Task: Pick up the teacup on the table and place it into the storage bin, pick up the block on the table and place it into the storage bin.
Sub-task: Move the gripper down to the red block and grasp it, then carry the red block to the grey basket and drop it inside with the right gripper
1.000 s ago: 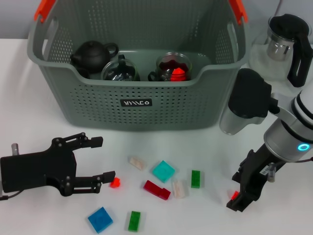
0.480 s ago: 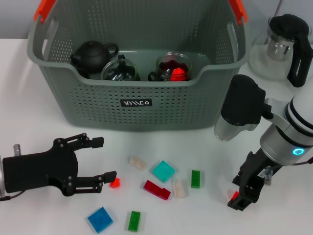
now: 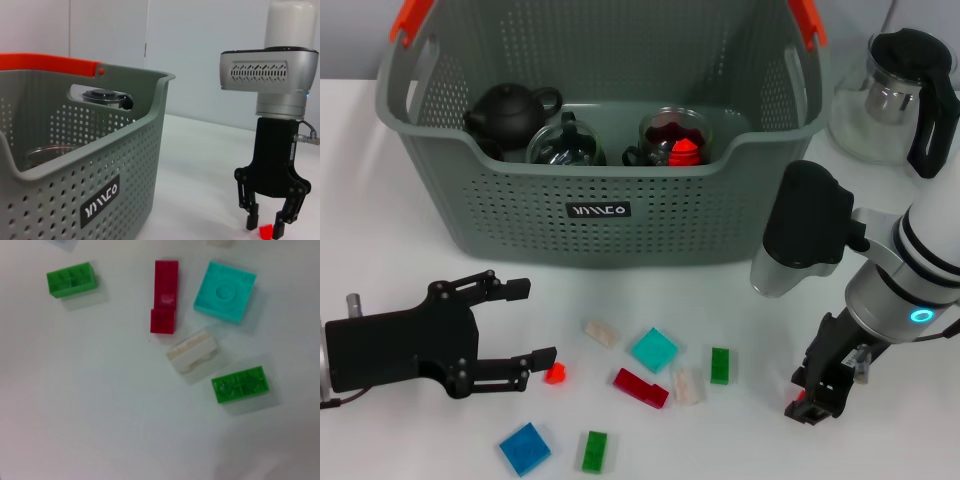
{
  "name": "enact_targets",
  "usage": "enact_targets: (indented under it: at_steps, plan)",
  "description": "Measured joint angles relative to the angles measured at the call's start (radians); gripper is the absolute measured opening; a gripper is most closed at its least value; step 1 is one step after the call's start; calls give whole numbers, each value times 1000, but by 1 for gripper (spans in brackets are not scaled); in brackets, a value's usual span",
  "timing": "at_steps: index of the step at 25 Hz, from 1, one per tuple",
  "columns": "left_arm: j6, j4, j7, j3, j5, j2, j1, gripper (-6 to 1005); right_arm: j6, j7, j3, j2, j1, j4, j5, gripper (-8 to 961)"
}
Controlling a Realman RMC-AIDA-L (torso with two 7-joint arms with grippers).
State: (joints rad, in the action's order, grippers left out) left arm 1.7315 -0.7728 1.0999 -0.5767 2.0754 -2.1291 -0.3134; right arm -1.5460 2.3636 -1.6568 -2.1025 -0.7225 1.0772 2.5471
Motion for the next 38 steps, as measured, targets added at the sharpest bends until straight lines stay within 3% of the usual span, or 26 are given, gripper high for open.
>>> enact_targets:
  at_steps: [13,15,19,28,38]
  plan:
    - [-2,12,-5,26,4,3,0,877,8,11,-4,-1,-15,-16,1,217]
    - [-2,12,-5,26,3,3,0,877,9,10,-1,0,-14,-12,1,104]
    - [-1,12,-5,26,3,3,0,877,-11,3,17,3,-7,28,0,105]
    - [0,9,-5,26,4,3,2,878,-182,-15,153,5,-8,254,-56,104]
    - [10,5,-5,37,4,4,0,878,-336,1,317,1,-214,409,-148,105]
